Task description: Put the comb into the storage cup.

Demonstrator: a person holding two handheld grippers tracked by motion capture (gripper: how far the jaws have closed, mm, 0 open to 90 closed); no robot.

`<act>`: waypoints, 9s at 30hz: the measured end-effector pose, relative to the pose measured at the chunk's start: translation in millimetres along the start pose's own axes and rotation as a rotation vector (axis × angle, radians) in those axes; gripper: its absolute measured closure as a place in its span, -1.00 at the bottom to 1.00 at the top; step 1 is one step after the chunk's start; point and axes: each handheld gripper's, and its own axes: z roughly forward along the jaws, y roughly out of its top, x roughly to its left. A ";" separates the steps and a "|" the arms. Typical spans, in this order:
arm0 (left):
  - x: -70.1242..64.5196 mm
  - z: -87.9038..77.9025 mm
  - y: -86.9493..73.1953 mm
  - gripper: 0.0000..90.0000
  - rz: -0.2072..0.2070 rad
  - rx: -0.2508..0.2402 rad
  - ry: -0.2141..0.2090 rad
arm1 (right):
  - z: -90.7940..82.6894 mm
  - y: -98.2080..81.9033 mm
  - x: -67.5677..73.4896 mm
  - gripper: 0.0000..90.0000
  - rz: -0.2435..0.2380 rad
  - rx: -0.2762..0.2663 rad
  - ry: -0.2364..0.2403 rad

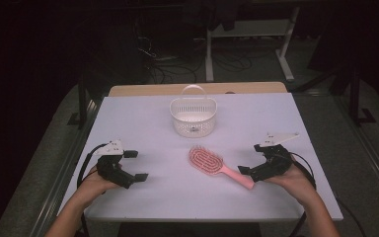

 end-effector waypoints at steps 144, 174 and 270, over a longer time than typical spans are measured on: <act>-0.2 0.3 0.0 -1.00 0.003 0.001 -0.004 | 65.6 54.6 26.4 -0.92 -0.110 0.536 0.019; -0.4 0.8 0.0 -1.00 0.002 0.001 -0.006 | 80.6 48.5 30.5 -0.45 -0.130 0.640 0.027; 0.1 -0.9 0.2 -1.00 0.002 -0.004 0.001 | 77.0 47.2 16.0 0.53 -0.047 0.586 0.029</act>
